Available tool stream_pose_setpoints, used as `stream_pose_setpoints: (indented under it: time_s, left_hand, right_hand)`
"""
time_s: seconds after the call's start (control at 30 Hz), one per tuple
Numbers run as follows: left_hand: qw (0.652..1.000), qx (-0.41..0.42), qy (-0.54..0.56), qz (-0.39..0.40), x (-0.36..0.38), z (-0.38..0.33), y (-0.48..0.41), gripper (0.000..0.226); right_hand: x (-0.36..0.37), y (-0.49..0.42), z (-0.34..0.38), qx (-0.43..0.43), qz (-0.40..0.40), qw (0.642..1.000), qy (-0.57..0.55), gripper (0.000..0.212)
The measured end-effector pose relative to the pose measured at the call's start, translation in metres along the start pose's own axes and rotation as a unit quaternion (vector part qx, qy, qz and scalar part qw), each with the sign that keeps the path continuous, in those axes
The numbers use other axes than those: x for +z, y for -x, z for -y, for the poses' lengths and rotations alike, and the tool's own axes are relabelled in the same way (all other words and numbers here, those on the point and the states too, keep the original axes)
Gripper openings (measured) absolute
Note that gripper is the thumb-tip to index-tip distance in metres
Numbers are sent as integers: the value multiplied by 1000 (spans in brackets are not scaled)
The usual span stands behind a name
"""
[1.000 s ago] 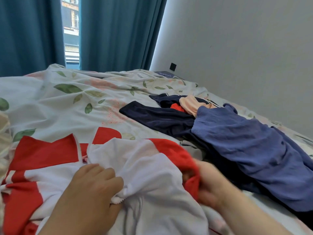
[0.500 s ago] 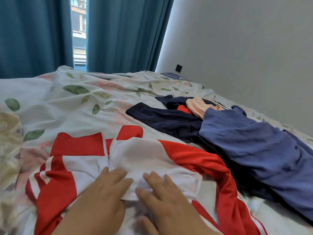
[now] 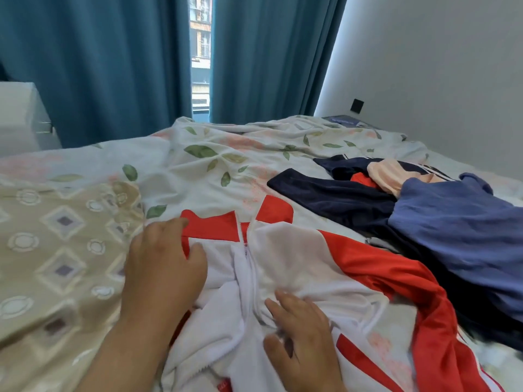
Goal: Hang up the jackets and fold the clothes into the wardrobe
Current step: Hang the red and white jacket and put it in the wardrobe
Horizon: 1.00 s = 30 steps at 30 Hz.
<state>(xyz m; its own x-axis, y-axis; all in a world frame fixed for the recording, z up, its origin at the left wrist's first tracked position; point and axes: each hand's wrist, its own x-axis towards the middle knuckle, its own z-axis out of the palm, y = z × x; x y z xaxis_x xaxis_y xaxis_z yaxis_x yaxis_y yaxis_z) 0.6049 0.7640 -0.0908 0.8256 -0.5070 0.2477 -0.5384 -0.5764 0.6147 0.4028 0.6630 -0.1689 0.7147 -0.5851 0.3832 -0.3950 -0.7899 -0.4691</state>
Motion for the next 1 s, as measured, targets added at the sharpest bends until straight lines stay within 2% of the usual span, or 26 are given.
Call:
stream_pose_setpoints:
  time_s: [0.07, 0.13, 0.2, 0.23, 0.3, 0.33, 0.43, 0.5, 0.57, 0.63, 0.67, 0.7, 0.73, 0.8, 0.83, 0.9, 0.97, 1.0]
  left_hand:
    - [988, -115, 45, 93, -18, 17, 1, 18]
    - [947, -193, 142, 212, -31, 36, 18, 14]
    - [897, -221, 228, 307, -34, 52, 39, 11]
    - [884, -220, 257, 324, -34, 57, 47, 10]
    - [878, -229, 308, 285, -27, 63, 57, 25]
    - [892, -220, 306, 252, -20, 63, 59, 30]
    - [963, -113, 168, 179, 0, 57, 63, 44]
    - [983, -65, 116, 126, 11, 53, 59, 51]
    - [991, -34, 100, 84, 19, 56, 55, 57]
    - [994, 1, 70, 85, 24, 55, 58, 60]
    - [995, 25, 58, 78, 25, 54, 61, 57]
    - [994, 50, 60, 71, 26, 53, 65, 52]
    - [991, 71, 78, 81, 26, 53, 66, 47]
    - [973, 129, 159, 107, 27, 58, 66, 49]
    - [957, 124, 231, 121, 29, 61, 64, 50]
    - [897, -2, 419, 138, 31, 62, 57, 44]
    - [817, -152, 547, 102, 35, 66, 48, 26]
    - [797, -185, 568, 91, 36, 70, 46, 24]
  right_hand:
    - [-1, 0, 4, 18, 14, 1000, -8, 55]
    - [-2, 2, 6, 29, 36, 999, -11, 58]
    - [-2, 4, 7, 41, 52, 998, -18, 61]
    - [-2, 5, 7, 46, 59, 997, -26, 63]
    - [-2, 7, 5, 55, 64, 996, -40, 66]
    - [-1, 6, 3, 61, 65, 995, -44, 67]
    - [2, 4, -1, 45, 41, 997, -44, 59]
    - [3, 2, -1, 46, 24, 997, -54, 59]
    - [-1, -3, 2, 100, 64, 988, -96, 56]
    - [-9, -12, 14, 183, 105, 956, -205, 50]
    - [-12, -22, 23, 227, 107, 933, -257, 65]
    - [-13, -32, 34, 255, 109, 925, -261, 77]
    - [-12, -42, 46, 261, 115, 929, -234, 79]
    - [-3, -56, 65, 249, 132, 948, -148, 61]
    - [2, -61, 71, 237, 136, 955, -117, 46]
    - [7, -65, 70, 242, 134, 953, -124, 20]
    - [0, -63, 51, 302, 120, 930, -172, 14]
    - [-7, -61, 40, 338, 107, 913, -203, 15]
